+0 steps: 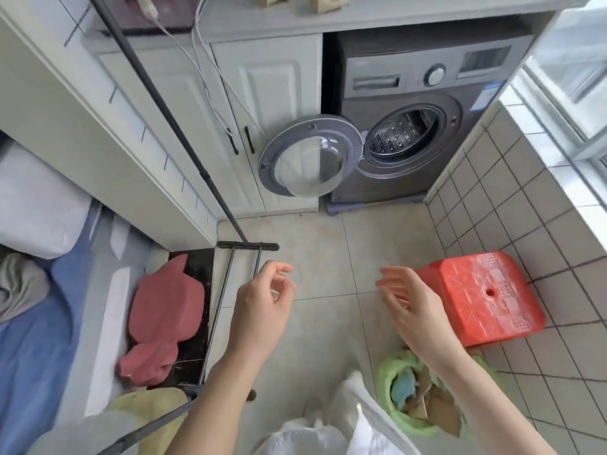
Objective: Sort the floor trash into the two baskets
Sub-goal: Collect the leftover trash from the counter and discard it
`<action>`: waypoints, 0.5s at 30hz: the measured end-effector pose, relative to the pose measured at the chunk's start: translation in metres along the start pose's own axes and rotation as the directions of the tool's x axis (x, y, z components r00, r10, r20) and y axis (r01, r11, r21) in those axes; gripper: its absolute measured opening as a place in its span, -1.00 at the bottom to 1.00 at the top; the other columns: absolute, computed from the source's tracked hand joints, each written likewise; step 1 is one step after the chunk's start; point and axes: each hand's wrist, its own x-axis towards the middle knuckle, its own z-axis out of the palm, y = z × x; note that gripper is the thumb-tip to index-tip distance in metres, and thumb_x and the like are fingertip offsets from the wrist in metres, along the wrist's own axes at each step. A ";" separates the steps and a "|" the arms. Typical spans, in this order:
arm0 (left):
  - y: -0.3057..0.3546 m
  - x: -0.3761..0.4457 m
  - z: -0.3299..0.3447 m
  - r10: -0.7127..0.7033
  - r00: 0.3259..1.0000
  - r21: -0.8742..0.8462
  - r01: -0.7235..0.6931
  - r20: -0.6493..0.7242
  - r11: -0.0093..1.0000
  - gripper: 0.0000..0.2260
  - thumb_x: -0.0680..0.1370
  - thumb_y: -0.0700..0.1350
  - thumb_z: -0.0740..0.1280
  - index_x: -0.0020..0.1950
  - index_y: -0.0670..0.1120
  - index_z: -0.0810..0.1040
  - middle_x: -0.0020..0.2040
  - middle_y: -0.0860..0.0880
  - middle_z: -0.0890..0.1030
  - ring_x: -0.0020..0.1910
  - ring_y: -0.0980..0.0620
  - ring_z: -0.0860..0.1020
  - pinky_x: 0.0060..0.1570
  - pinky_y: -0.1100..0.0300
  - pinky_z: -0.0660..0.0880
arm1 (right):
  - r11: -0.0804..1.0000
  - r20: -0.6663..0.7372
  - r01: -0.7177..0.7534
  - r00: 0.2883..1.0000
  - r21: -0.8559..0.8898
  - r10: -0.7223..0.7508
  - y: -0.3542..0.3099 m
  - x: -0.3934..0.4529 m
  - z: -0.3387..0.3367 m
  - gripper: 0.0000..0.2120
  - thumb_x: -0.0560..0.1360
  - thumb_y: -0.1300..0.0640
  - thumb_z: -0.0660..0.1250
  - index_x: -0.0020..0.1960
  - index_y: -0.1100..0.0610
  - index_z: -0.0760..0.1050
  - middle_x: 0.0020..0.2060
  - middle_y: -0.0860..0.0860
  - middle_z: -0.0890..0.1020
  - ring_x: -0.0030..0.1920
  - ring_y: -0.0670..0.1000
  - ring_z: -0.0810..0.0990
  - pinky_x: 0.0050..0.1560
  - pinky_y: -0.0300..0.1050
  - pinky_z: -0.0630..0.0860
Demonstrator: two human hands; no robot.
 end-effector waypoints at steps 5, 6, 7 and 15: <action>0.012 0.085 0.009 -0.016 1.000 0.029 0.016 -0.003 0.999 -0.91 0.52 -0.14 0.29 -0.08 0.06 0.54 -0.23 0.06 0.64 -0.22 0.07 0.61 -0.15 0.09 0.55 | 0.999 -0.014 0.040 0.999 -0.002 -0.040 -0.025 0.090 -0.006 -0.77 0.55 0.21 0.25 0.20 0.09 0.47 -0.02 -0.05 0.64 0.03 -0.09 0.61 -0.04 -0.27 0.54; 0.018 0.103 0.011 -0.020 1.000 0.028 0.020 -0.015 0.999 -0.91 0.52 -0.13 0.30 -0.10 0.06 0.54 -0.24 0.06 0.65 -0.22 0.06 0.61 -0.14 0.09 0.55 | 0.999 -0.014 0.051 0.999 -0.009 -0.052 -0.030 0.110 -0.008 -0.77 0.55 0.22 0.25 0.20 0.10 0.47 -0.02 -0.04 0.64 0.02 -0.09 0.60 -0.07 -0.37 0.51; 0.023 0.120 0.014 -0.021 0.999 0.023 0.021 -0.033 1.000 -0.91 0.51 -0.13 0.31 -0.12 0.07 0.54 -0.24 0.06 0.65 -0.22 0.06 0.62 -0.13 0.09 0.55 | 0.998 -0.015 0.064 0.998 -0.015 -0.064 -0.035 0.131 -0.011 -0.76 0.54 0.23 0.25 0.20 0.10 0.47 -0.02 -0.03 0.64 0.02 -0.09 0.60 -0.11 -0.45 0.47; 0.083 0.264 0.029 0.018 0.992 0.045 -0.013 -0.121 0.999 -0.96 0.51 -0.13 0.34 -0.11 0.01 0.57 -0.23 0.06 0.66 -0.19 0.06 0.62 -0.08 0.11 0.55 | 0.986 0.053 0.152 0.987 -0.069 -0.149 -0.088 0.293 -0.053 -0.75 0.54 0.23 0.25 0.21 0.13 0.45 -0.07 -0.02 0.65 0.03 -0.07 0.59 0.09 -0.20 0.50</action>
